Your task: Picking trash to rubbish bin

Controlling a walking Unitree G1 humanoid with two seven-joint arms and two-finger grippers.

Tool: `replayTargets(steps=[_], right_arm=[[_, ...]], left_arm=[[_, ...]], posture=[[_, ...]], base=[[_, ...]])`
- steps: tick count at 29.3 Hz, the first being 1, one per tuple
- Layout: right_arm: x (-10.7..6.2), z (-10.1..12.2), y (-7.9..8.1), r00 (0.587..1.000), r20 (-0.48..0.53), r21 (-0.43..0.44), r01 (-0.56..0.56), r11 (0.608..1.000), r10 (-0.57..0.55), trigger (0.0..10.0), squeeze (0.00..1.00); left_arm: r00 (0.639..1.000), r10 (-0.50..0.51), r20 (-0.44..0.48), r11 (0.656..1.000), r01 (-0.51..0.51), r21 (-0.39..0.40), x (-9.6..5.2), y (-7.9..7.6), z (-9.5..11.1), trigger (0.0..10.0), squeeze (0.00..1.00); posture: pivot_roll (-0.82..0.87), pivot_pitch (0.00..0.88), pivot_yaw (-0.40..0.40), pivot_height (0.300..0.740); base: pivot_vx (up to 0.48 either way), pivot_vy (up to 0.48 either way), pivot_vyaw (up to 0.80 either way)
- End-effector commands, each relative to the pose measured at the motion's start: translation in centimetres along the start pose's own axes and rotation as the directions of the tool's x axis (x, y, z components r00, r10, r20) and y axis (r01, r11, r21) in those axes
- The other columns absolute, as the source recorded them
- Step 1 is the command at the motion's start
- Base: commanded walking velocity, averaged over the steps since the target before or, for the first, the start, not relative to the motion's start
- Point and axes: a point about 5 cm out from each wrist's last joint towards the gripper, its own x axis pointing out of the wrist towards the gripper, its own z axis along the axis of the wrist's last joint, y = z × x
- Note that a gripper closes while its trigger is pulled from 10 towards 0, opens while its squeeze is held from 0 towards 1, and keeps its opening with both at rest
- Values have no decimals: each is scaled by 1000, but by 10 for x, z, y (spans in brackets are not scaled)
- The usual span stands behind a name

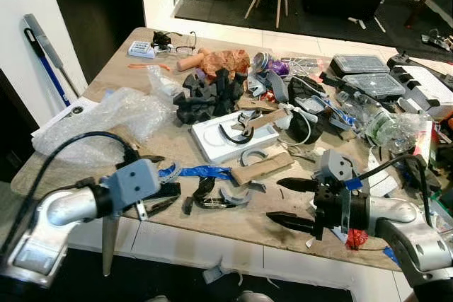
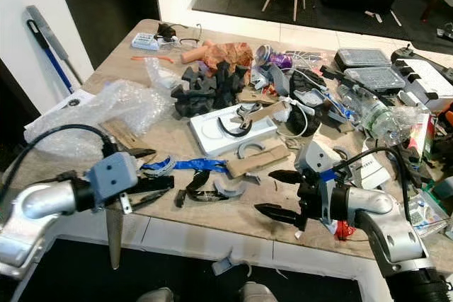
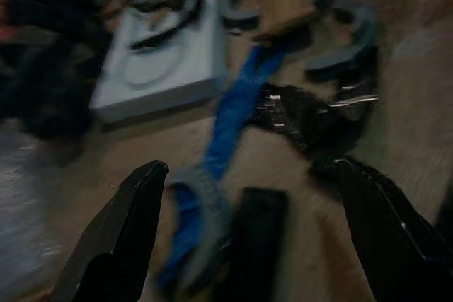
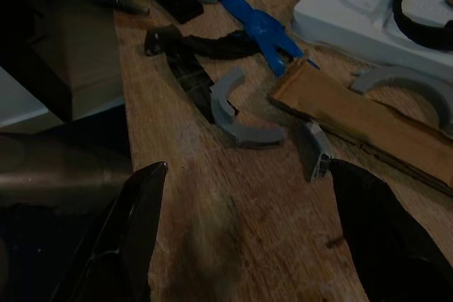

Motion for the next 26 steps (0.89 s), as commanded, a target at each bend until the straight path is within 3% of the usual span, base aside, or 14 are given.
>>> replayTargets(steps=[1, 6, 7, 13, 17, 26], right_arm=[[-3, -4, -2, 1000, -29, 3, 13, 1000, -13, 10000, 0], [-4, -7, -3, 999, -43, 5, 25, 1000, -25, 10000, 0], [-4, -8, -5, 999, -41, 8, 34, 999, -33, 10000, 0], [-6, -13, -8, 996, -44, 21, 73, 997, -72, 10000, 0], [-7, -15, -6, 996, -42, 21, 83, 996, -82, 10000, 0], [-6, -13, -8, 995, -43, 8, 86, 996, -85, 10000, 0]], left_arm=[[1000, -5, 25, 999, 6, -33, 4, -3, -1, 10000, 1000], [999, -26, 37, 985, 32, -167, 9, -10, -8, 10000, 1000], [998, -24, 51, 978, 34, -208, 11, -12, -9, 10000, 0], [997, -58, 55, 938, 73, -339, 25, -19, -17, 10000, 0], [998, -41, 43, 938, 53, -341, 27, -14, -21, 10000, 0], [999, -32, 18, 920, 37, -390, 31, -26, -29, 10000, 0]], posture=[[-18, 0, -47, 740], [-21, 0, -46, 740], [-21, 0, -46, 740], [-42, 0, -12, 740], [-56, 0, 11, 740], [-49, 0, 4, 740]], base=[[0, 0, 0], [0, 0, 0], [0, 0, 0], [0, 0, 0], [0, 0, 0], [0, 0, 0]])
